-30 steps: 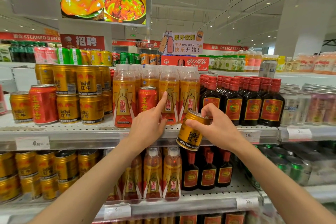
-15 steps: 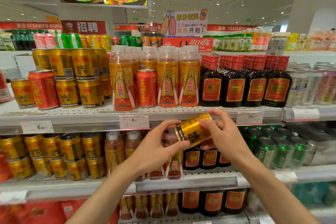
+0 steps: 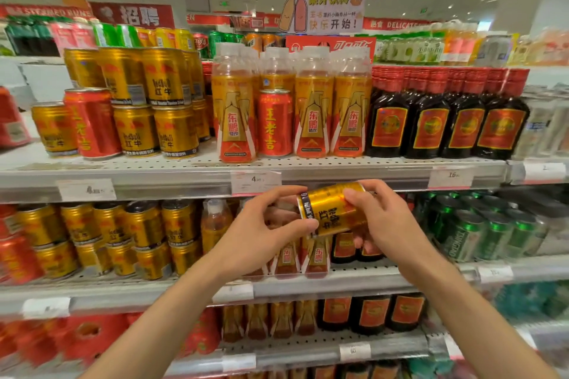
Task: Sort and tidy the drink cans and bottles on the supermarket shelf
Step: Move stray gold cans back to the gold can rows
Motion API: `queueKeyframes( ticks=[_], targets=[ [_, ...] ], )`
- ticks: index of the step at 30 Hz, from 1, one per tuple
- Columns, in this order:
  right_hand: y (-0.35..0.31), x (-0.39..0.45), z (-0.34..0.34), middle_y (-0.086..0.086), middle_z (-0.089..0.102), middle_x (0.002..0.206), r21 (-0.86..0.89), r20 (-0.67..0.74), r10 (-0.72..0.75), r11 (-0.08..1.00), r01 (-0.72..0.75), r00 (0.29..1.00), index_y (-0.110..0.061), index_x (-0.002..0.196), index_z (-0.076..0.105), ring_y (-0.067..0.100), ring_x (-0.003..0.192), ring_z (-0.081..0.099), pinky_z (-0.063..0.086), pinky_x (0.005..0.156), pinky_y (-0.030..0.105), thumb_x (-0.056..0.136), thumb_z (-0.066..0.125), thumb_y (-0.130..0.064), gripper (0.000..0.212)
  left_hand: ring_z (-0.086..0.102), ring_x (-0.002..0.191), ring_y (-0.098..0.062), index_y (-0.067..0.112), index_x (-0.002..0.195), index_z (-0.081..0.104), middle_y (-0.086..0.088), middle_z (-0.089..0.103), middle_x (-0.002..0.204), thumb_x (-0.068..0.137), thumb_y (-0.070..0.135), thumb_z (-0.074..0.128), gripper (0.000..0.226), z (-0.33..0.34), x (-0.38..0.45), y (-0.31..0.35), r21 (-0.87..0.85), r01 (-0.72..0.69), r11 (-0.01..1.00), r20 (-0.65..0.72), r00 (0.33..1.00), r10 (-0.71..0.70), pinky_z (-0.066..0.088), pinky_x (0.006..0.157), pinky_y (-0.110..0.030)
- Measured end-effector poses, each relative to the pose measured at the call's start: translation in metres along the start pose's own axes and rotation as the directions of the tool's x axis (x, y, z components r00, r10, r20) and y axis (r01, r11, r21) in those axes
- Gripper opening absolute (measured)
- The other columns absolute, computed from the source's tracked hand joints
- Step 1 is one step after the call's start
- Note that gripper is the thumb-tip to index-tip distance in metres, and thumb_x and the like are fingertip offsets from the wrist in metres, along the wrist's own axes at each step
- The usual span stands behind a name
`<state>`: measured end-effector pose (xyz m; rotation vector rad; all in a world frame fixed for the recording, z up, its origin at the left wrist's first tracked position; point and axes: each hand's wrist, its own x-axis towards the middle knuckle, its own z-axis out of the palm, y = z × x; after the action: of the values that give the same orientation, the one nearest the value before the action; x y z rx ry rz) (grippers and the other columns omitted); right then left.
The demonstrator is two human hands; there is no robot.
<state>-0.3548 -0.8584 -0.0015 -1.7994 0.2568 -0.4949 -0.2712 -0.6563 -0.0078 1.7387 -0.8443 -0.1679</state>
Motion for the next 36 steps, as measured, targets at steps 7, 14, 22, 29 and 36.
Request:
queueKeyframes(
  ticks=[7,14,22,29,36],
  targets=[
    [-0.040,-0.024,0.088,-0.002,0.071,0.088,-0.023,-0.030,-0.074,0.997,0.073,0.997,-0.024,0.119,0.055,0.019,0.051,0.057,0.046,0.046,0.030,0.098,0.057,-0.045,0.030,0.073,0.102,-0.003,0.046,0.129,0.061,0.012,0.071,0.119,0.078,0.046,0.078,0.053,-0.094,-0.026,-0.015,0.028,-0.107,0.994,0.040,0.994,0.106,0.061,0.089,-0.029],
    [-0.087,-0.030,0.217,0.003,0.070,0.099,0.043,-0.035,-0.112,0.993,0.114,0.993,-0.025,0.118,0.057,0.005,0.063,0.063,0.049,0.050,0.021,0.097,0.059,-0.041,0.026,0.072,0.102,0.001,0.042,0.125,0.065,0.017,0.074,0.112,0.074,0.044,0.079,0.053,-0.225,-0.064,-0.033,0.022,-0.145,0.989,0.002,0.989,0.145,0.059,0.090,-0.023],
    [-0.131,-0.012,0.318,0.008,0.067,0.102,0.071,0.031,-0.216,0.974,0.214,0.976,-0.025,0.122,0.057,0.008,0.060,0.063,0.046,0.047,0.020,0.096,0.061,-0.042,0.032,0.072,0.105,-0.005,0.037,0.126,0.064,0.007,0.072,0.119,0.075,0.039,0.082,0.054,-0.335,-0.084,-0.044,0.076,-0.175,0.982,-0.096,0.979,0.182,0.061,0.086,-0.024],
    [-0.167,0.012,0.371,0.001,0.067,0.110,-0.003,0.052,-0.326,0.945,0.327,0.944,-0.033,0.125,0.056,0.012,0.076,0.063,0.048,0.051,0.015,0.094,0.062,-0.048,0.035,0.069,0.109,-0.001,0.035,0.129,0.062,0.012,0.068,0.123,0.084,0.030,0.080,0.049,-0.390,-0.084,-0.054,0.120,-0.195,0.973,-0.197,0.956,0.216,0.056,0.081,-0.013],
    [-0.209,0.050,0.400,-0.011,0.061,0.113,-0.103,0.042,-0.462,0.880,0.464,0.886,-0.034,0.131,0.053,0.005,0.105,0.062,0.057,0.082,0.023,0.090,0.067,-0.052,0.047,0.059,0.121,0.003,0.039,0.134,0.060,0.018,0.066,0.129,0.091,0.032,0.076,0.047,-0.415,-0.059,-0.061,0.213,-0.188,0.959,-0.307,0.919,0.249,0.054,0.091,-0.022]
  ],
)
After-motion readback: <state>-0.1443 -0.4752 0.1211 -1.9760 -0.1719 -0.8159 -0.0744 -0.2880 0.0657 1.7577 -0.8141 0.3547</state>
